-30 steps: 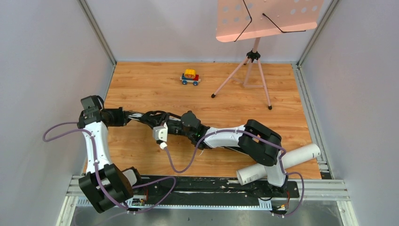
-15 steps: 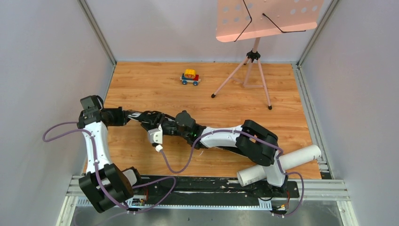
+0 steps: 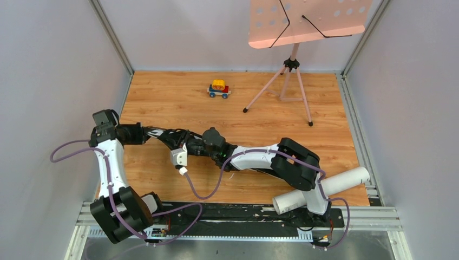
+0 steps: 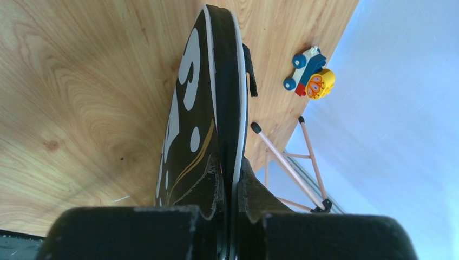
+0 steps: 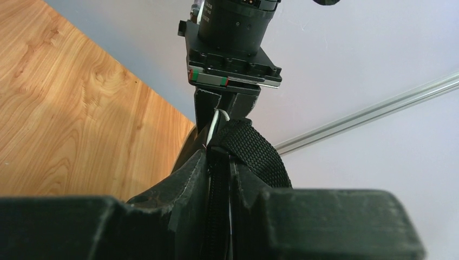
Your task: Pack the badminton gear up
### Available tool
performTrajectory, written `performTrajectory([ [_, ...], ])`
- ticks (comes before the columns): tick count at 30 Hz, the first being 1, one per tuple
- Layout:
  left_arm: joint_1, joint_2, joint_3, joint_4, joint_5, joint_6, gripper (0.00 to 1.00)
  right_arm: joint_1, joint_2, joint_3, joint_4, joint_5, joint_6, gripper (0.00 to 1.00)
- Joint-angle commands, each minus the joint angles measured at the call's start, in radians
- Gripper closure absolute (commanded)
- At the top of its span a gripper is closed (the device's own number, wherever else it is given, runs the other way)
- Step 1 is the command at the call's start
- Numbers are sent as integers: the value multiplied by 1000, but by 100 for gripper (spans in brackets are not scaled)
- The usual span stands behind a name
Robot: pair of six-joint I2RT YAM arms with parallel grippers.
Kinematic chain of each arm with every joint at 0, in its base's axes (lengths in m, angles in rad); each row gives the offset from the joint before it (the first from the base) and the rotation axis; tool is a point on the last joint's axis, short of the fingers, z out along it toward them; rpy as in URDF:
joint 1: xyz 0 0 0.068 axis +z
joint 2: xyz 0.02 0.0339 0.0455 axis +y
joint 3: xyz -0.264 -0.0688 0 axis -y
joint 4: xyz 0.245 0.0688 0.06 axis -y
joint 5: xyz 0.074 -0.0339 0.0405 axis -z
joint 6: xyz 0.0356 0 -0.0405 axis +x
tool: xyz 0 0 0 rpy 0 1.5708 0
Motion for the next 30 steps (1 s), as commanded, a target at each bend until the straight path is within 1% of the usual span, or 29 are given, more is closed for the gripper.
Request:
performTrajectory([
  [1, 2, 1, 22, -40, 168, -72, 100, 11, -29, -43, 45, 2, -15, 100],
  [4, 2, -10, 52, -61, 120, -71, 100, 5, -49, -100, 77, 43, -3, 100],
  [6, 2, -14, 54, -60, 117, -82, 100, -1, -68, -133, 85, 65, 16, 100],
  [12, 4, -5, 60, -60, 116, -84, 100, -18, -128, -215, 91, 64, 92, 100],
  [19, 9, -2, 106, -87, 83, -84, 100, -24, -148, -258, 92, 79, 107, 100],
  [26, 11, 0, 118, -99, 75, -90, 100, -29, -168, -284, 83, 99, 140, 100],
  [27, 11, 1, 118, -100, 76, -90, 100, -29, -170, -280, 74, 101, 149, 99],
  [30, 12, -13, 109, -105, 74, -101, 100, -28, -159, -238, 53, 94, 176, 77],
])
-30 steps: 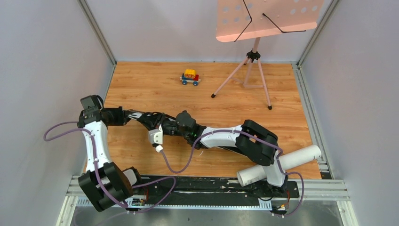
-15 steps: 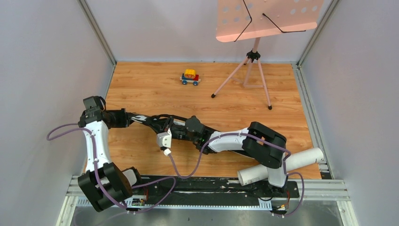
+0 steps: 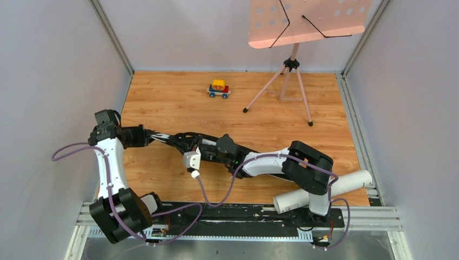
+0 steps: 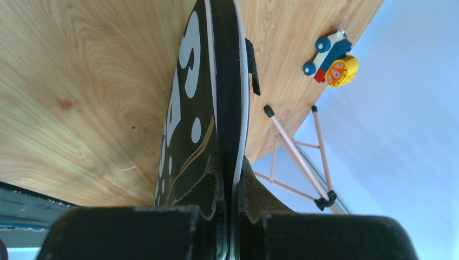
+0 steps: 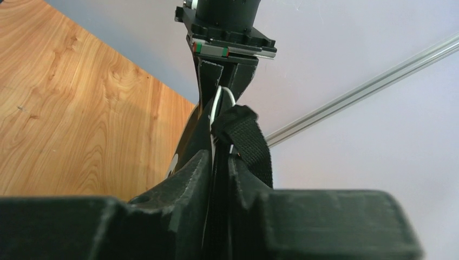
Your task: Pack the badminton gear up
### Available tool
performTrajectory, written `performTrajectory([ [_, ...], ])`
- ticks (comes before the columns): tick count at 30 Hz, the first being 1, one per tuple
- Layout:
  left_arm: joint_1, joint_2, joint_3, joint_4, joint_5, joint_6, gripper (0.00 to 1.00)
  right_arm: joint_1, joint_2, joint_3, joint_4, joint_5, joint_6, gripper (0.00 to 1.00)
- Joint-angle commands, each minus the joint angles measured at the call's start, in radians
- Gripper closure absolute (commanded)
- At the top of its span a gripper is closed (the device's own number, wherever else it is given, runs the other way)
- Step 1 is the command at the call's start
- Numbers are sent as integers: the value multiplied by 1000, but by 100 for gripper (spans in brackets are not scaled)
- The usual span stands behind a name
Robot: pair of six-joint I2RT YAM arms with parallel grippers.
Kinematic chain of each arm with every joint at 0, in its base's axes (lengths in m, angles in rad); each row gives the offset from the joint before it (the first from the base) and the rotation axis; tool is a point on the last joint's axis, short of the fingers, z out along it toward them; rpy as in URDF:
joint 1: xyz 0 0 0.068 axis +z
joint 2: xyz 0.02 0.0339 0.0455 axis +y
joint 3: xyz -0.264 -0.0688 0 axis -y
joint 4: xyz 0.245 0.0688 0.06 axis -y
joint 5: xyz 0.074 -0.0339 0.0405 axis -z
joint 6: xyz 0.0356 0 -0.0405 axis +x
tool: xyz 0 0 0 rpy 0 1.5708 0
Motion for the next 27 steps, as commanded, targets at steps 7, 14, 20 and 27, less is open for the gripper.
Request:
performTrajectory([
  [7, 25, -29, 23, 66, 80, -127, 100, -7, 25, 110, -109, 20, 20, 68],
  [14, 26, -28, 0, 78, 85, -128, 100, 18, 57, 176, -156, -5, -59, 53],
  [20, 25, 0, 3, 93, 93, -119, 100, 49, -31, 59, -128, 6, -31, 70],
  [27, 25, 7, 12, 107, 94, -119, 100, 1, -223, 121, -456, -152, 177, 62],
])
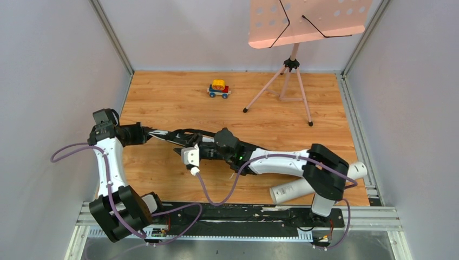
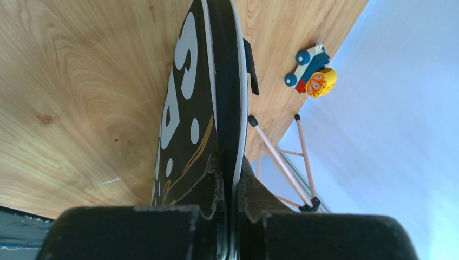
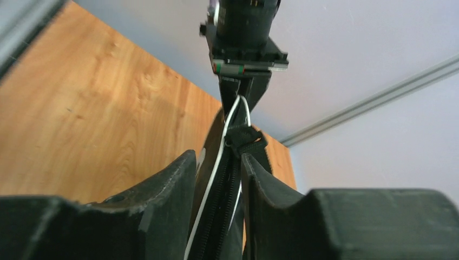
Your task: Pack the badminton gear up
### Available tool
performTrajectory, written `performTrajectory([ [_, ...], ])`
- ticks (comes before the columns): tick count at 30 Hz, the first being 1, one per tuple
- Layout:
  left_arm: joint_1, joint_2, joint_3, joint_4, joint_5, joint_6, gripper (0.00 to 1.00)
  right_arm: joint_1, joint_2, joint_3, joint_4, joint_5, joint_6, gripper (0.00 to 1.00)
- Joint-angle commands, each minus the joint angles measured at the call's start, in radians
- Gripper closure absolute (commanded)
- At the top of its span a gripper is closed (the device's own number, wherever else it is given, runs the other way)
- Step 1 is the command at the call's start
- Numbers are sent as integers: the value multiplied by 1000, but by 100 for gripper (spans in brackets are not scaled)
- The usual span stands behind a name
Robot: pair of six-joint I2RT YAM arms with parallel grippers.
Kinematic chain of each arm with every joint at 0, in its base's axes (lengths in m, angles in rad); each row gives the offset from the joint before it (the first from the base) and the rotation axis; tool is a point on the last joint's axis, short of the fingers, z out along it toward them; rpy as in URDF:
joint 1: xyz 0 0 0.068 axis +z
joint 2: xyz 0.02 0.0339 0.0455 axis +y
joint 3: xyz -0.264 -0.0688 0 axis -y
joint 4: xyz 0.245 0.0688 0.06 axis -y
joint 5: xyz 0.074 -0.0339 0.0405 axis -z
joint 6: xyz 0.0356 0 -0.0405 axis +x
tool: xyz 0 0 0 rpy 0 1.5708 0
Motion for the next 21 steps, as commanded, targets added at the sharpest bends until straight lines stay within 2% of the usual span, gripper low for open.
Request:
performTrajectory([
  [1, 10, -4, 27, 31, 102, -68, 100, -34, -129, 75, -218, -158, 167, 61],
  [7, 10, -6, 48, 75, 92, -96, 100, -63, -114, 130, -320, -156, 246, 54],
  [11, 10, -17, 66, 79, 60, -102, 100, -111, -42, 257, -473, -219, 275, 36],
  [18, 10, -21, 59, 88, 64, -105, 100, -153, 54, 358, -520, -236, 275, 25],
  [21, 9, -26, 56, 95, 59, -107, 100, -172, 101, 427, -591, -268, 267, 24],
])
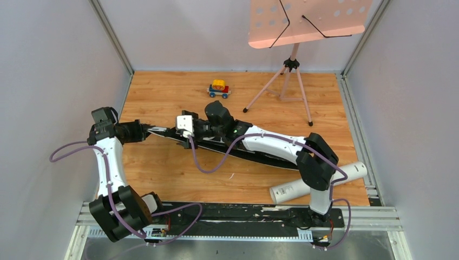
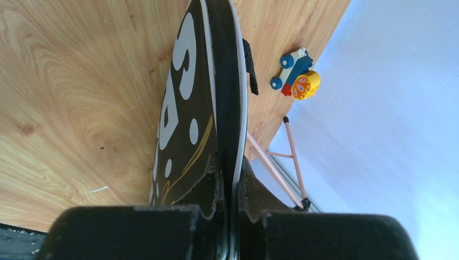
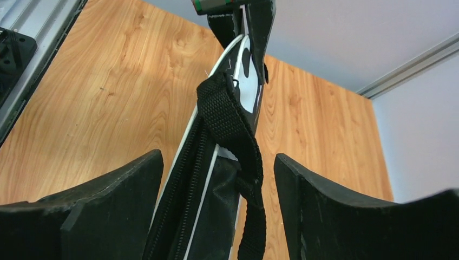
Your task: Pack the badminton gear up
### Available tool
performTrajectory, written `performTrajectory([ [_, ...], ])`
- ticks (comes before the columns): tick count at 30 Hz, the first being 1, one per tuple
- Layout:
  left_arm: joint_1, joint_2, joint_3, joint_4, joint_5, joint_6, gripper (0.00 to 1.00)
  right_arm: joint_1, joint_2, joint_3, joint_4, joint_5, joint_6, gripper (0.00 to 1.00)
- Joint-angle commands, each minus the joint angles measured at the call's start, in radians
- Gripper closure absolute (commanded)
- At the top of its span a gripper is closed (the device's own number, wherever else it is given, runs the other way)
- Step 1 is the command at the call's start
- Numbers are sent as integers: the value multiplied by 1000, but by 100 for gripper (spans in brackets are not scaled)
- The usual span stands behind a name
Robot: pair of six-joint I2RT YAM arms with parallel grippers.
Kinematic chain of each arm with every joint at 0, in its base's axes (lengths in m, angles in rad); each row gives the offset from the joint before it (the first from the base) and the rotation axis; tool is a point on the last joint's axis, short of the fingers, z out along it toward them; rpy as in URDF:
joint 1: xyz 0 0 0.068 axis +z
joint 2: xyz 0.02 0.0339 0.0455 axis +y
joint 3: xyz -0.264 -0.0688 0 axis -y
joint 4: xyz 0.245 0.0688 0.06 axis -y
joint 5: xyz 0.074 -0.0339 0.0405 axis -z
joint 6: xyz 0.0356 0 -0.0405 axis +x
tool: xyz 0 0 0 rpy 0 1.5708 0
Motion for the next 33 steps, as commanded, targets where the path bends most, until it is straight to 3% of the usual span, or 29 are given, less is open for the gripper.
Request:
performTrajectory([
  [1, 10, -30, 45, 44, 61, -80, 100, -21, 53, 121, -118, -79, 7, 26],
  [8, 10, -29, 37, 72, 51, -96, 100, -21, 17, 147, -261, -195, -19, 62],
  [11, 10, -32, 25, 85, 42, -104, 100, -20, -27, 124, -281, -279, 16, 68],
  [14, 10, -32, 18, 91, 42, -109, 100, 0, -63, 90, -279, -329, 47, 69],
  [19, 10, -38, 9, 95, 38, -116, 100, 54, -65, 44, -226, -282, 71, 69],
  [27, 11, -61, 5, 87, 39, -125, 100, 91, 38, 55, -125, -29, 165, 66],
  [33, 10, -61, -9, 88, 42, -117, 100, 85, -42, 40, -113, 10, 271, 56],
])
